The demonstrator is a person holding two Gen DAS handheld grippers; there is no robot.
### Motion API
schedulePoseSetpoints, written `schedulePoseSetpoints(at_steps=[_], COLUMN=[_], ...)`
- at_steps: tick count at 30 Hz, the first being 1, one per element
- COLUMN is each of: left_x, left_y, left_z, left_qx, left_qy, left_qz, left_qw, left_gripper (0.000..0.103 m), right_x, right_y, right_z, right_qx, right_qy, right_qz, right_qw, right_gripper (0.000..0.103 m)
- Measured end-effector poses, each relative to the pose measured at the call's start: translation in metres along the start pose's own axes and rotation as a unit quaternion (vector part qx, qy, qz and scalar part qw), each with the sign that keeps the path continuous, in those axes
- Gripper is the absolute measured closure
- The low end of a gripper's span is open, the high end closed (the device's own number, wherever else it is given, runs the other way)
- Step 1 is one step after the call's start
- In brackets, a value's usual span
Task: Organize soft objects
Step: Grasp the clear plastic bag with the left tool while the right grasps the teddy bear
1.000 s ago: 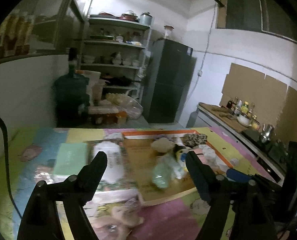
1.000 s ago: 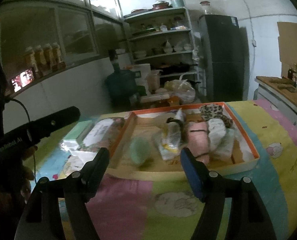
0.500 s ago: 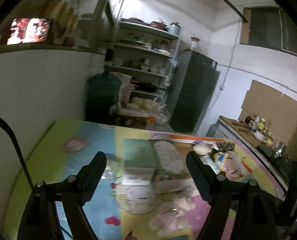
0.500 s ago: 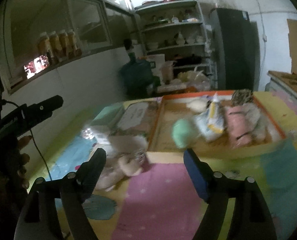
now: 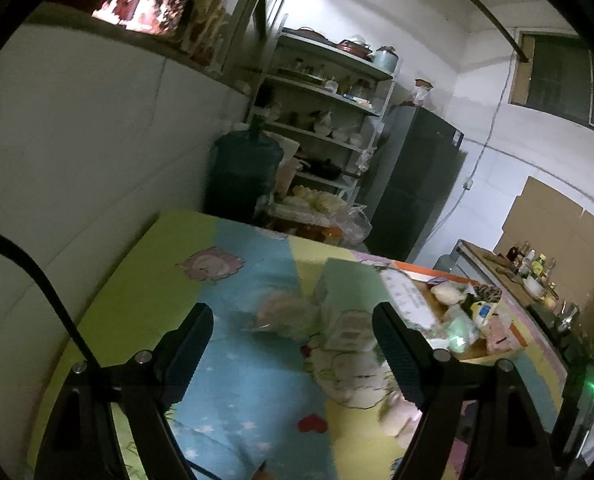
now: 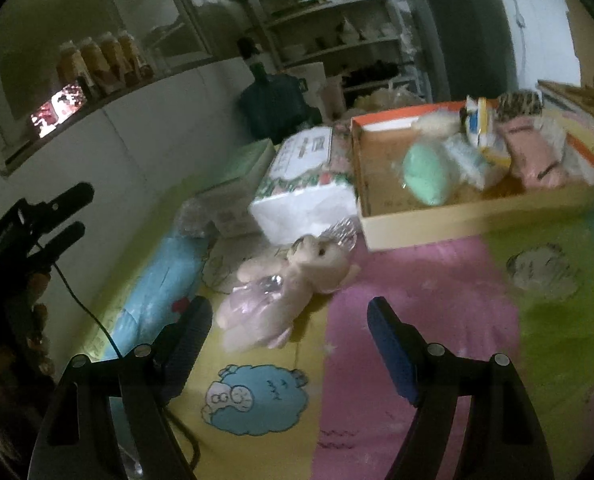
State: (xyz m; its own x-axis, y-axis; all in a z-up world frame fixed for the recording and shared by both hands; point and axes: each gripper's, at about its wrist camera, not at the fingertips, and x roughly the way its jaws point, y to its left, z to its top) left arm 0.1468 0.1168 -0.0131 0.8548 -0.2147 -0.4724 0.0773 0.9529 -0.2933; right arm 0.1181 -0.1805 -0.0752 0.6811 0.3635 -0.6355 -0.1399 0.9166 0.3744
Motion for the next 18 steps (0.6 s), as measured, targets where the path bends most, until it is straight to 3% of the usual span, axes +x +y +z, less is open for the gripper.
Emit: schedulePoseSetpoints(at_steps=[14, 16, 17, 18], left_x=[0.031, 0.042, 0.048, 0.054], left_y=[0.04, 0.039, 0.038, 0.037], left_z=[-0.001, 0.002, 0.003, 0.004], left_qx=[-0.013, -0.003, 0.005, 0.013], left_qy=[0.043, 0.052, 0.06, 0.066], left_qz=[0.032, 0.031, 0.028, 0.021], left_qw=[0.9985, 0.9981, 0.9978, 0.9975], left_gripper=[0.021, 0.021, 0.021, 0.021], right_x=[0.037, 0.039, 0.041, 0.042], right_y=[0.008, 0.006, 0.005, 0.004], right_z=[0.002, 0.003, 0.004, 0.003], right_qx=[0.037, 0.043, 0.046, 0.047], right_qy=[0.019, 0.018, 0.021, 0.023], right_qz=[-0.006, -0.008, -0.008, -0.01], right_qw=[0.999, 0.999, 0.999, 0.999], right_gripper=[0.024, 0.039, 0.057, 0.066])
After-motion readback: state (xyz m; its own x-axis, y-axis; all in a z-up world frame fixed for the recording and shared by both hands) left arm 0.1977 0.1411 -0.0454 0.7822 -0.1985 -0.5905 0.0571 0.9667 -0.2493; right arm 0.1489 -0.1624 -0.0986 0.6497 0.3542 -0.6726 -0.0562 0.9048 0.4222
